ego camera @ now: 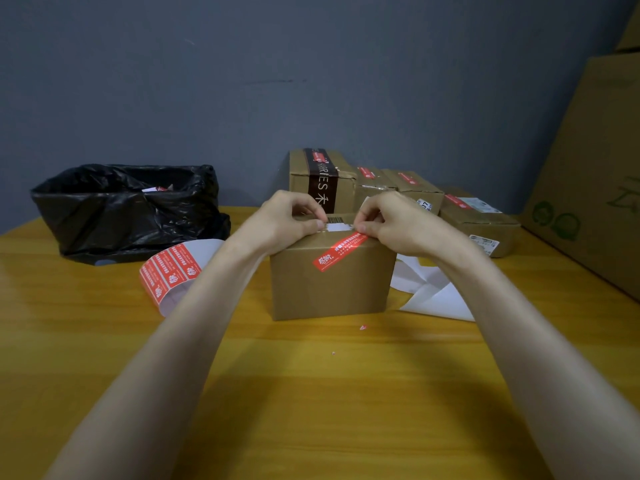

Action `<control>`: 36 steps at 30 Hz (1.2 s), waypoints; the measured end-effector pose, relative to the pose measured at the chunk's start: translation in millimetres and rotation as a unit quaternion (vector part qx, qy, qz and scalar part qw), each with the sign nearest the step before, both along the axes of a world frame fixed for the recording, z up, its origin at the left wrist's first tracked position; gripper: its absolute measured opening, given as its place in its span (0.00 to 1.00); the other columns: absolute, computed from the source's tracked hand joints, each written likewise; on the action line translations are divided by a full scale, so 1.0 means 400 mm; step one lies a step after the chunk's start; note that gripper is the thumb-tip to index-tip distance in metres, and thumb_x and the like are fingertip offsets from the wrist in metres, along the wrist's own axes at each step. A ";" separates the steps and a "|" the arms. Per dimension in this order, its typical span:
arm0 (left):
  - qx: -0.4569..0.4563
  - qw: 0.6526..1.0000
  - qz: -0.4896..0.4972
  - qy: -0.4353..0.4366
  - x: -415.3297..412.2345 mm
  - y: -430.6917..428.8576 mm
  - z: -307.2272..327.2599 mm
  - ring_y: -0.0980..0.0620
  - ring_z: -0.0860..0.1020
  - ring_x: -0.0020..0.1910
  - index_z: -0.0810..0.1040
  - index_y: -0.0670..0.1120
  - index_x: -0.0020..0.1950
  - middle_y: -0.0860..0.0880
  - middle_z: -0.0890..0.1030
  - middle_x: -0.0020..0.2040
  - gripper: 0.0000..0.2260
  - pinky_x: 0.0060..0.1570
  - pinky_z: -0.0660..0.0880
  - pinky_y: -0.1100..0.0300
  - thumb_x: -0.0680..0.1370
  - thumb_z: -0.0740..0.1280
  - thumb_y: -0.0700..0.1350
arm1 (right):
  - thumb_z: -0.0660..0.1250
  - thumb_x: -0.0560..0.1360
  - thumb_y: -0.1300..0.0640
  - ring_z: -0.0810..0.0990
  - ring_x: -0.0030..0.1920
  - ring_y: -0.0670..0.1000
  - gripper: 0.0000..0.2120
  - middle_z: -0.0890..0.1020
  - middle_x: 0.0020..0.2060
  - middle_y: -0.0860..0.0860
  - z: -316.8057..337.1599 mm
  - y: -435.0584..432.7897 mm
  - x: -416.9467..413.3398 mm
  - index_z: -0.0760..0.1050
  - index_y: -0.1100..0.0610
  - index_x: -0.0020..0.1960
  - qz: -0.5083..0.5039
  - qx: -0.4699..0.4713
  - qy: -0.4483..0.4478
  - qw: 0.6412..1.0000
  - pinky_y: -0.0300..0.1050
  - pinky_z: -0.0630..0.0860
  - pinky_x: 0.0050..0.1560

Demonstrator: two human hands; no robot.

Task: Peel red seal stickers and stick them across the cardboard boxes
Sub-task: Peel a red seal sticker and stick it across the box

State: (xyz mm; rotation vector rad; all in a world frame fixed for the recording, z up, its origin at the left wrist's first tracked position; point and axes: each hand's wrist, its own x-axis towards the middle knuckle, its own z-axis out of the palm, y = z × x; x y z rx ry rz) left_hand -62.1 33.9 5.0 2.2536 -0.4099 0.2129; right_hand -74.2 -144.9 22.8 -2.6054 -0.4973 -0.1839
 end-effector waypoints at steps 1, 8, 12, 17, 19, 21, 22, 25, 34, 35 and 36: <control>-0.001 1.000 0.000 0.000 0.001 0.000 0.000 0.55 0.75 0.54 0.80 0.50 0.47 0.53 0.78 0.50 0.03 0.53 0.72 0.58 0.76 0.68 0.44 | 0.63 0.77 0.60 0.73 0.42 0.43 0.06 0.77 0.42 0.47 0.001 -0.003 0.000 0.79 0.56 0.46 0.001 0.008 -0.007 1.000 0.36 0.68 0.41; -0.008 1.000 -0.005 0.006 0.006 0.002 -0.004 0.54 0.76 0.54 0.79 0.53 0.43 0.52 0.79 0.49 0.04 0.57 0.73 0.54 0.76 0.68 0.44 | 0.69 0.73 0.61 0.72 0.42 0.40 0.05 0.80 0.43 0.48 -0.001 -0.026 0.015 0.80 0.52 0.42 0.068 0.015 -0.050 0.996 0.30 0.67 0.41; -0.003 1.000 0.001 0.007 0.007 0.000 -0.006 0.54 0.75 0.55 0.79 0.54 0.42 0.53 0.79 0.50 0.05 0.58 0.72 0.55 0.76 0.68 0.44 | 0.69 0.74 0.60 0.71 0.42 0.41 0.05 0.79 0.44 0.49 -0.008 -0.037 0.026 0.78 0.50 0.42 0.096 0.034 -0.014 0.995 0.26 0.66 0.40; 0.001 1.000 -0.001 0.007 0.008 0.000 -0.004 0.54 0.75 0.54 0.79 0.53 0.44 0.53 0.79 0.50 0.03 0.56 0.72 0.57 0.76 0.68 0.44 | 0.68 0.74 0.60 0.71 0.35 0.38 0.04 0.77 0.38 0.45 0.014 -0.029 0.030 0.77 0.54 0.42 0.110 0.016 0.021 0.994 0.24 0.65 0.36; 0.001 1.000 -0.002 0.006 0.010 0.001 -0.004 0.54 0.75 0.54 0.80 0.52 0.45 0.53 0.79 0.50 0.03 0.55 0.72 0.57 0.76 0.68 0.44 | 0.66 0.75 0.60 0.71 0.35 0.38 0.03 0.76 0.39 0.45 0.019 -0.027 0.034 0.77 0.55 0.43 0.116 0.001 0.041 0.992 0.23 0.66 0.36; 0.001 1.000 -0.002 0.006 0.010 0.001 -0.005 0.54 0.75 0.54 0.80 0.52 0.45 0.52 0.79 0.50 0.03 0.55 0.72 0.57 0.76 0.68 0.44 | 0.64 0.77 0.59 0.71 0.38 0.40 0.03 0.76 0.41 0.45 0.022 -0.024 0.040 0.76 0.55 0.46 0.116 -0.020 0.066 0.991 0.23 0.67 0.36; 0.000 1.000 -0.003 0.006 0.010 0.001 -0.006 0.54 0.75 0.54 0.80 0.51 0.45 0.52 0.79 0.50 0.03 0.55 0.73 0.57 0.76 0.68 0.44 | 0.63 0.78 0.58 0.71 0.39 0.41 0.03 0.76 0.42 0.46 0.024 -0.024 0.043 0.76 0.55 0.47 0.113 -0.033 0.078 0.990 0.24 0.67 0.37; 0.000 1.000 -0.005 0.002 0.010 0.000 -0.005 0.54 0.75 0.53 0.80 0.50 0.47 0.53 0.79 0.49 0.03 0.54 0.72 0.58 0.76 0.67 0.43 | 0.61 0.79 0.58 0.71 0.42 0.42 0.05 0.75 0.45 0.47 0.031 -0.023 0.046 0.75 0.55 0.50 0.112 -0.062 0.100 0.987 0.27 0.68 0.39; -0.001 1.000 -0.001 0.006 0.014 0.002 -0.005 0.54 0.75 0.54 0.80 0.49 0.48 0.52 0.78 0.50 0.03 0.55 0.72 0.58 0.76 0.67 0.43 | 0.60 0.79 0.59 0.71 0.42 0.43 0.05 0.75 0.43 0.47 0.030 -0.020 0.043 0.74 0.55 0.49 0.118 -0.063 0.083 0.988 0.26 0.68 0.37; -0.002 1.000 -0.001 0.006 0.014 0.002 -0.006 0.54 0.75 0.54 0.80 0.49 0.48 0.52 0.79 0.51 0.03 0.55 0.72 0.57 0.76 0.67 0.43 | 0.60 0.79 0.59 0.71 0.42 0.43 0.05 0.75 0.43 0.47 0.030 -0.018 0.042 0.74 0.56 0.50 0.112 -0.068 0.078 0.988 0.28 0.68 0.37; -0.001 1.000 -0.001 0.004 0.015 0.002 -0.007 0.54 0.75 0.55 0.80 0.49 0.48 0.51 0.79 0.51 0.03 0.56 0.72 0.57 0.76 0.67 0.43 | 0.60 0.79 0.59 0.71 0.42 0.43 0.05 0.74 0.43 0.47 0.029 -0.016 0.042 0.74 0.56 0.50 0.106 -0.076 0.071 0.989 0.30 0.69 0.38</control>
